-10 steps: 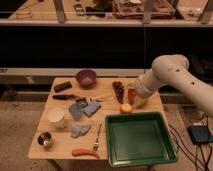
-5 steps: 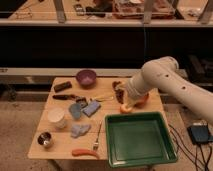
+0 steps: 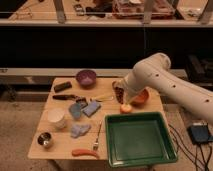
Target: Place sponge in red bowl
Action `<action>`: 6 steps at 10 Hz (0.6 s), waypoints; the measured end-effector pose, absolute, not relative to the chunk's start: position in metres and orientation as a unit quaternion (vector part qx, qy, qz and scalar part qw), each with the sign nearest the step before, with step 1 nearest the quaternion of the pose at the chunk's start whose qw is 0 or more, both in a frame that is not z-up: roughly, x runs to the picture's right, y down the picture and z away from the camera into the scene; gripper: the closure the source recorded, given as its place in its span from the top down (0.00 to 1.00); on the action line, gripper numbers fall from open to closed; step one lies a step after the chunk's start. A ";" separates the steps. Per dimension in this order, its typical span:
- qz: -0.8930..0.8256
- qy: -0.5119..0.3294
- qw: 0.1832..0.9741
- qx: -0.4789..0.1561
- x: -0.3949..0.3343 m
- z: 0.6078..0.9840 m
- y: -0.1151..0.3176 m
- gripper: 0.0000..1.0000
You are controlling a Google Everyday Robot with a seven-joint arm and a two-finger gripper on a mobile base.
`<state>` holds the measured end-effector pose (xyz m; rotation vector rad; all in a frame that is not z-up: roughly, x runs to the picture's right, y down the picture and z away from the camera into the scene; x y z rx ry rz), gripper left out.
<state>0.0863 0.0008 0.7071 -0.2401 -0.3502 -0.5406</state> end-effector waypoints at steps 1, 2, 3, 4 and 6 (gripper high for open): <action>-0.278 -0.172 0.938 -0.117 0.082 0.715 -0.007 0.65; -0.292 -0.176 0.932 -0.121 0.076 0.730 -0.019 0.65; -0.303 -0.190 0.924 -0.138 0.066 0.749 -0.026 0.65; -0.314 -0.200 0.916 -0.152 0.051 0.761 -0.029 0.65; -0.337 -0.220 0.897 -0.180 0.022 0.779 -0.021 0.65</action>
